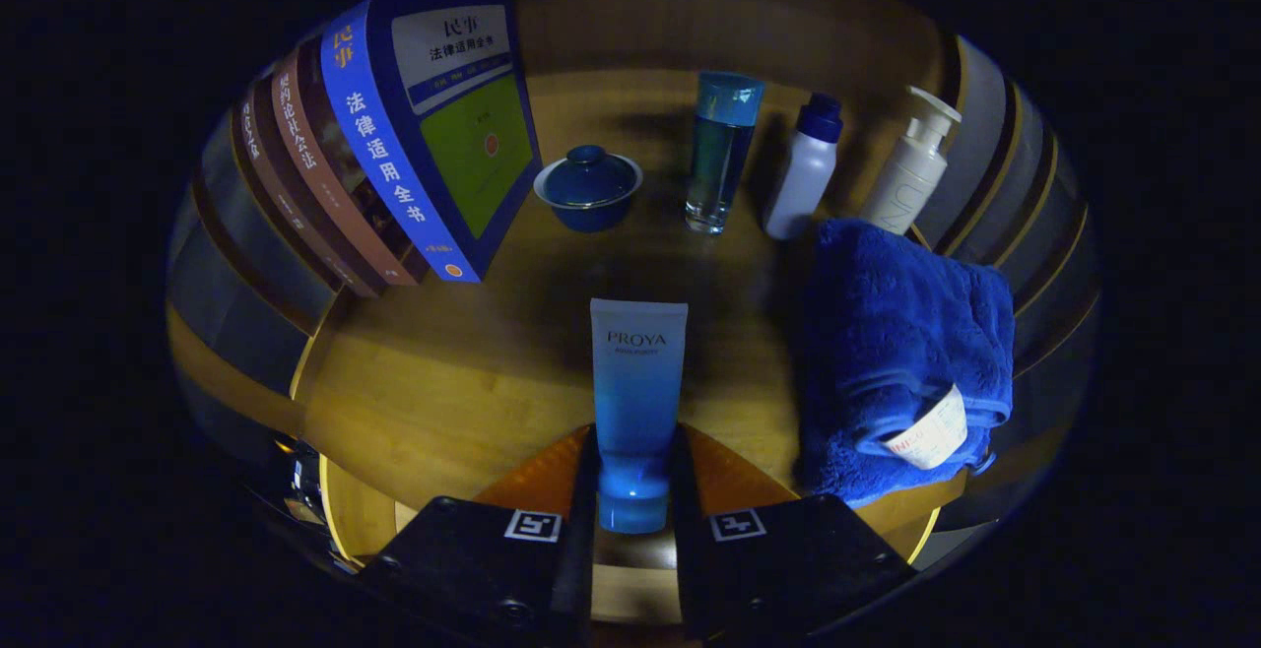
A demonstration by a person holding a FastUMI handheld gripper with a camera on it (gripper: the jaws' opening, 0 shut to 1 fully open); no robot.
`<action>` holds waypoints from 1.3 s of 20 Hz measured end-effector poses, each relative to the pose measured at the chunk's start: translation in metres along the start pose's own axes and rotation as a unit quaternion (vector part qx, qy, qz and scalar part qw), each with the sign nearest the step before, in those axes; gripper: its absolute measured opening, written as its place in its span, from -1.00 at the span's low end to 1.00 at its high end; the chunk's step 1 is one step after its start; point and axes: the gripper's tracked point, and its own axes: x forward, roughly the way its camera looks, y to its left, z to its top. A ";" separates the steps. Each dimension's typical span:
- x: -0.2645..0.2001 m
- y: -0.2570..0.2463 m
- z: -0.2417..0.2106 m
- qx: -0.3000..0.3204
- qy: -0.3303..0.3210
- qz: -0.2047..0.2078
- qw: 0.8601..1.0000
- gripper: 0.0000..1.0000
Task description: Pull open the drawer, take out the items inside it, and place them on the countertop above the cabinet.
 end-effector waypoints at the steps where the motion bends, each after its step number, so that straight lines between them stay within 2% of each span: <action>1: 0.002 0.001 0.001 -0.005 0.002 0.001 1.000 -0.21; 2: 0.003 0.003 0.000 -0.004 0.004 0.006 1.000 -0.20; 5: 0.005 0.002 0.002 0.008 0.000 0.011 1.000 0.03; 8: 0.001 -0.005 0.010 -0.003 -0.024 0.004 1.000 1.00; 13: -0.036 0.003 0.015 0.005 -0.074 0.027 0.997 1.00; 16: -0.080 0.012 -0.002 0.030 -0.121 0.058 0.990 1.00; 18: -0.116 0.013 -0.016 0.036 -0.165 0.064 0.984 1.00; 22: -0.174 0.006 -0.058 0.044 -0.265 0.053 0.962 1.00; 26: -0.198 0.004 -0.135 0.076 -0.304 0.039 0.949 1.00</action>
